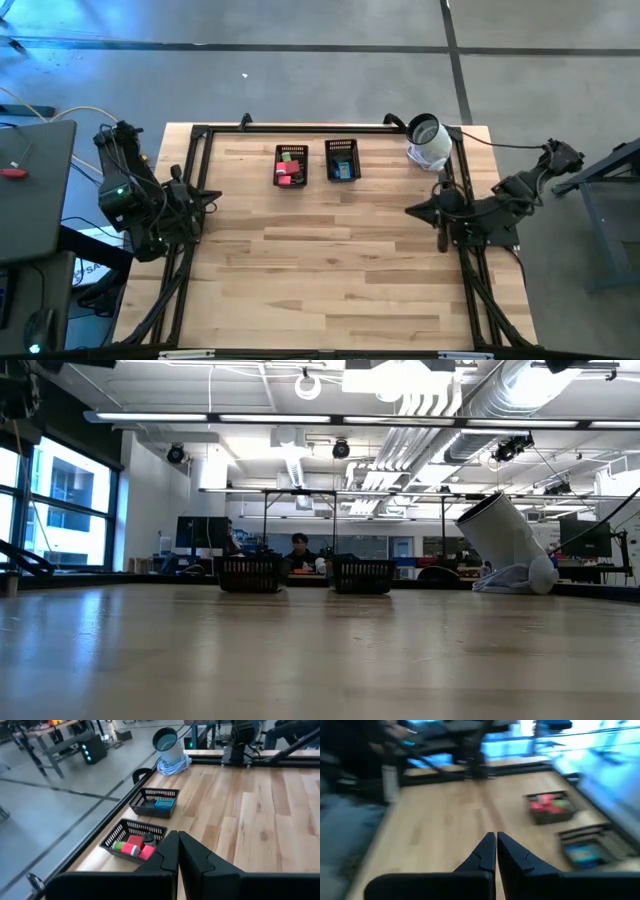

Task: Pick & Place Office items
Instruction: Return to Home Position

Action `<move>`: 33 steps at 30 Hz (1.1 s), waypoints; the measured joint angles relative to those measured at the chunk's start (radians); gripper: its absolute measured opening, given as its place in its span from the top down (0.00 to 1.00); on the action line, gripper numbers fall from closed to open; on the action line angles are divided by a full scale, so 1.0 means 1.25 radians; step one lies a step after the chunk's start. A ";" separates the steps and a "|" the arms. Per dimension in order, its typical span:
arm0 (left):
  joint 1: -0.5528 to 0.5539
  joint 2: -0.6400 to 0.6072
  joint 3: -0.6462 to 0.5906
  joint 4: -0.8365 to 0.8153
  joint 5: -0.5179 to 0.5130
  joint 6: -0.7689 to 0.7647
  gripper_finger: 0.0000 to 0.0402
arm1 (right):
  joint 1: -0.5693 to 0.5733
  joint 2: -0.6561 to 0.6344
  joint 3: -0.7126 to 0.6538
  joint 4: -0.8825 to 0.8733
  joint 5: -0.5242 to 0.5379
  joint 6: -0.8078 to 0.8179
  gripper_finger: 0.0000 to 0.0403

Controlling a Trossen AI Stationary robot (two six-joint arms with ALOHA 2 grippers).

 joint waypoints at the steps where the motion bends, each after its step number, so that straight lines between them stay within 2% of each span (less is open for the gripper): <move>1: 0.000 -0.009 -0.011 0.000 0.000 -0.012 1.00 | 0.011 -0.016 -0.018 0.016 -0.017 0.009 1.00; 5: -0.002 -0.031 -0.044 0.005 -0.011 -0.041 1.00 | 0.054 -0.090 -0.110 0.114 -0.062 -0.031 1.00; 10: -0.002 -0.040 -0.054 0.007 -0.044 -0.045 1.00 | 0.111 -0.191 -0.210 0.233 -0.047 -0.129 1.00; 19: -0.002 -0.040 -0.054 0.011 -0.053 -0.052 1.00 | 0.135 -0.357 -0.277 0.237 0.360 -0.241 1.00; 22: -0.002 -0.039 -0.054 0.014 -0.066 -0.051 1.00 | 0.131 -0.385 -0.286 0.234 0.440 -0.286 1.00; 24: -0.002 -0.039 -0.054 0.017 -0.068 -0.050 1.00 | 0.123 -0.409 -0.295 0.230 0.432 -0.305 1.00; 28: -0.002 -0.039 -0.055 0.018 -0.070 -0.050 1.00 | 0.107 -0.468 -0.336 0.225 0.353 -0.292 1.00; 33: -0.001 -0.039 -0.069 0.024 -0.083 -0.050 1.00 | 0.084 -0.525 -0.416 0.328 0.245 -0.294 1.00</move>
